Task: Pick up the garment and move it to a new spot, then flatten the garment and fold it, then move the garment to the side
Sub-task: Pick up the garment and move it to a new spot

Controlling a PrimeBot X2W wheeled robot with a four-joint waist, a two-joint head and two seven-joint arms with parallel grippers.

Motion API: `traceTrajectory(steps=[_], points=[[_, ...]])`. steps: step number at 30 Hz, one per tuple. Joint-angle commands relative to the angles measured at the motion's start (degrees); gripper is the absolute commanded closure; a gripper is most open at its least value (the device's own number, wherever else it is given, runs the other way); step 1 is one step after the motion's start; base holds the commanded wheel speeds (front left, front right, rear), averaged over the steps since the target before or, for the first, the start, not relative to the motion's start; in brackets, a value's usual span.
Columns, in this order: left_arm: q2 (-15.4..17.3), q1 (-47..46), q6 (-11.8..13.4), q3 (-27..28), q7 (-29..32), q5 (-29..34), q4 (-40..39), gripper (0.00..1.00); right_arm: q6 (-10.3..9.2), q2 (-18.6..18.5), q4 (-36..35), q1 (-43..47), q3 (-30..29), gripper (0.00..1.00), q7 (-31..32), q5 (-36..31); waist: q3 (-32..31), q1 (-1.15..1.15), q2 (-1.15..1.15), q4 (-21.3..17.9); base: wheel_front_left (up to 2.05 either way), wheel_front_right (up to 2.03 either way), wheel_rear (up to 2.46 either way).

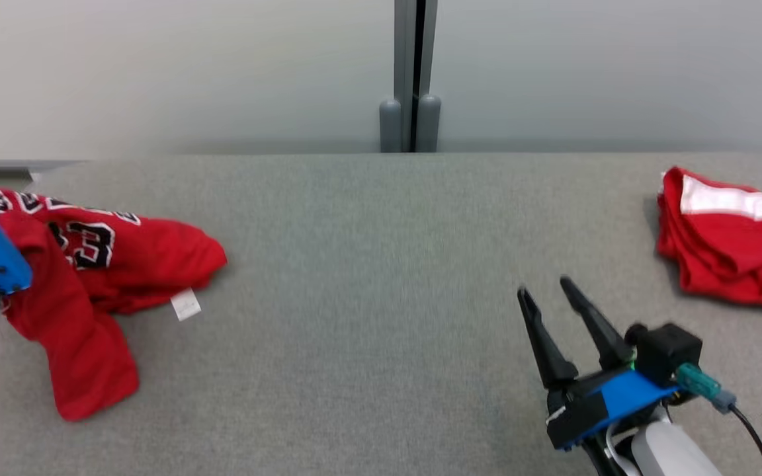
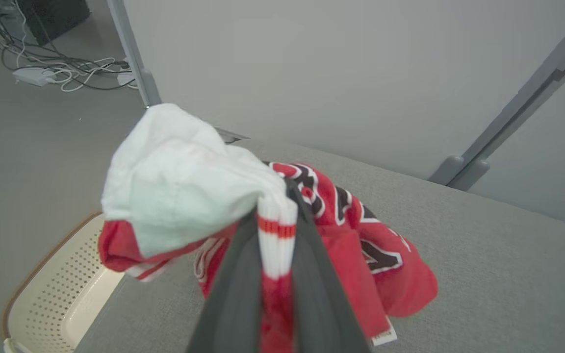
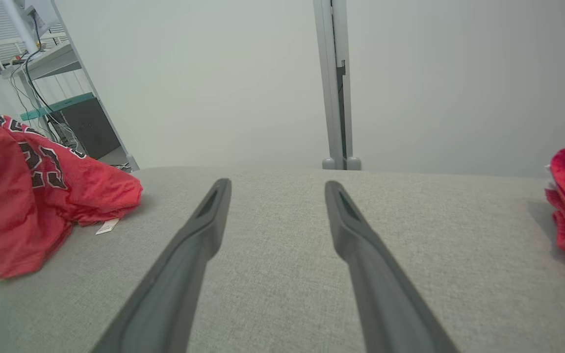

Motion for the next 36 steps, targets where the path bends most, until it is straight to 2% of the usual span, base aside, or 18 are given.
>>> traceTrajectory(steps=[1,4,7,11,15,16,20,25,28,30,31,32,36], points=[[-0.5,-1.3,-0.8,-2.2,0.1,0.5,-2.1,1.00,0.00,0.3,0.7,1.9,-0.2,0.00,-0.2,-0.1,-4.0,0.02,0.01,-1.9,0.00,0.00,0.00],[-2.1,-2.3,-1.1,-5.7,0.8,-0.6,-6.9,1.00,0.00,0.6,0.8,3.1,-0.7,0.00,-0.2,-0.4,-5.9,0.02,0.01,-2.7,0.00,0.00,0.00],[-2.3,-2.0,-1.3,-10.9,1.0,-2.0,-14.4,1.00,0.00,1.0,0.6,3.8,-1.1,0.00,-0.2,-0.6,-7.1,0.02,0.01,-4.5,0.00,0.00,0.00],[-3.5,-0.5,-1.3,-15.5,2.2,-7.3,-25.4,1.00,0.00,0.8,0.5,4.6,-2.2,0.00,-0.2,-0.7,-7.9,0.02,0.01,-7.6,0.00,0.00,0.00],[-4.8,0.2,-1.2,-16.2,2.4,-10.6,-32.7,1.00,0.00,0.3,0.4,4.8,-3.2,0.00,-0.2,-0.8,-8.3,0.02,0.01,-10.0,0.00,0.00,0.00],[-6.5,0.6,-0.8,-15.8,2.1,-12.3,-36.8,1.00,0.00,-0.3,0.4,5.1,-4.1,0.00,-0.2,-0.9,-8.4,0.02,0.01,-11.4,0.00,0.00,0.00],[-9.7,3.5,1.1,-16.1,2.4,-14.3,-42.8,1.00,0.00,-1.1,0.0,5.6,-6.2,0.00,-0.2,-1.1,-8.1,0.02,0.01,-13.4,0.00,0.00,0.00],[-13.2,11.9,1.6,-18.0,-0.5,-15.6,-44.6,1.00,0.00,-1.7,-0.4,5.4,-7.5,0.00,-0.2,-0.9,-6.7,0.02,0.01,-14.9,0.00,0.00,0.00],[-14.3,17.5,0.7,-19.6,-4.8,-15.6,-39.9,1.00,0.00,-1.9,-0.4,5.1,-7.7,0.00,-0.2,-0.6,-5.6,0.02,0.01,-15.2,0.00,0.00,0.00],[-14.4,19.7,0.2,-19.3,-8.3,-16.1,-33.8,1.00,0.00,-1.8,-0.2,4.9,-7.5,0.00,-0.2,-0.4,-5.0,0.02,0.01,-15.0,0.00,0.00,0.00],[-14.0,20.2,-0.1,-19.5,-10.1,-15.9,-30.3,0.56,0.00,-1.8,0.1,4.7,-7.1,0.00,-0.2,-0.2,-4.8,0.02,0.01,-14.9,0.00,0.00,0.00],[-14.3,20.7,-0.4,-19.4,-11.7,-16.6,-26.4,0.00,0.00,-1.8,0.3,4.4,-6.8,0.00,-0.2,-0.2,-4.6,0.02,0.01,-14.8,0.00,0.00,0.00],[-12.3,18.9,-1.0,-20.0,-19.2,-16.0,-15.4,0.00,0.00,-2.0,0.7,3.6,-5.8,0.00,-0.2,0.1,-4.4,0.02,0.01,-14.5,0.00,0.00,0.00]])
